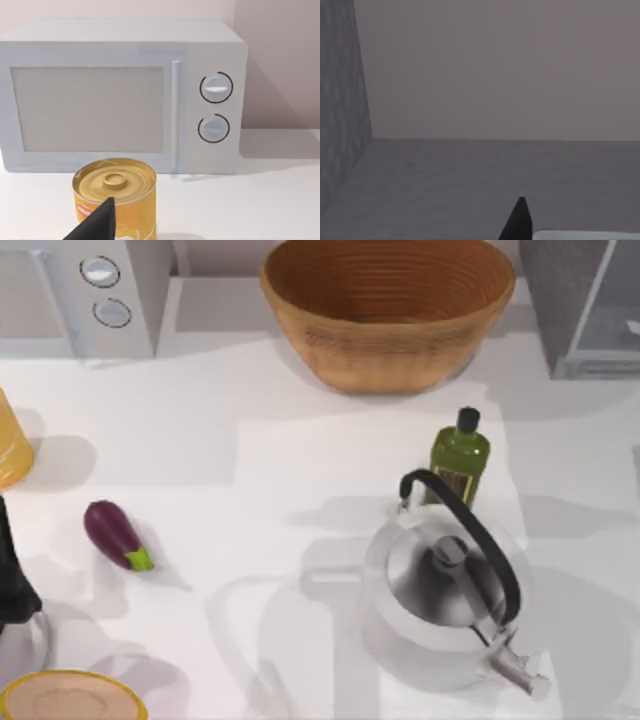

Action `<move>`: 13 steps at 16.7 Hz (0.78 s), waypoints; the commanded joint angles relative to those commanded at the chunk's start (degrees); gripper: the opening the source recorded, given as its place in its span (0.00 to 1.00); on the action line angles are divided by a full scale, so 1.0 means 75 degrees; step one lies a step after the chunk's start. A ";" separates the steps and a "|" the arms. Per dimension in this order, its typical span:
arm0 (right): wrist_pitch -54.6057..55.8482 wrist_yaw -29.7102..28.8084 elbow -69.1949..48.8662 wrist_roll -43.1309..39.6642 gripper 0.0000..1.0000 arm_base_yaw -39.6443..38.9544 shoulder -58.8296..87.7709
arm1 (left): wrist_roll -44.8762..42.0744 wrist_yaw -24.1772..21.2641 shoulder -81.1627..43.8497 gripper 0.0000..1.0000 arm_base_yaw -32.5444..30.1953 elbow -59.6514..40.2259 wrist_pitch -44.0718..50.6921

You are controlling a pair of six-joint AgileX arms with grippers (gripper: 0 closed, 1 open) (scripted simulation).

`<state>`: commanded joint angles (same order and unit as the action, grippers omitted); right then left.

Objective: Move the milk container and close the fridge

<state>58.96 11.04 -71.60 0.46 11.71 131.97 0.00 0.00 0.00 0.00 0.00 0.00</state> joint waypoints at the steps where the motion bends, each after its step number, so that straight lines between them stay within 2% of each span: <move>1: 0.0000 0.0000 0.0000 0.0000 0.08 0.0000 0.0000 | 0.0000 0.0000 0.0000 1.00 0.0000 0.0000 0.0000; 13: 0.0000 0.0000 0.0000 0.0000 0.98 0.0000 0.0000 | 0.0000 0.0000 0.0000 1.00 0.0000 0.0000 0.0000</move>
<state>58.96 11.04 -71.60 0.46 11.71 131.97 0.00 0.00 0.00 0.00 0.00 0.00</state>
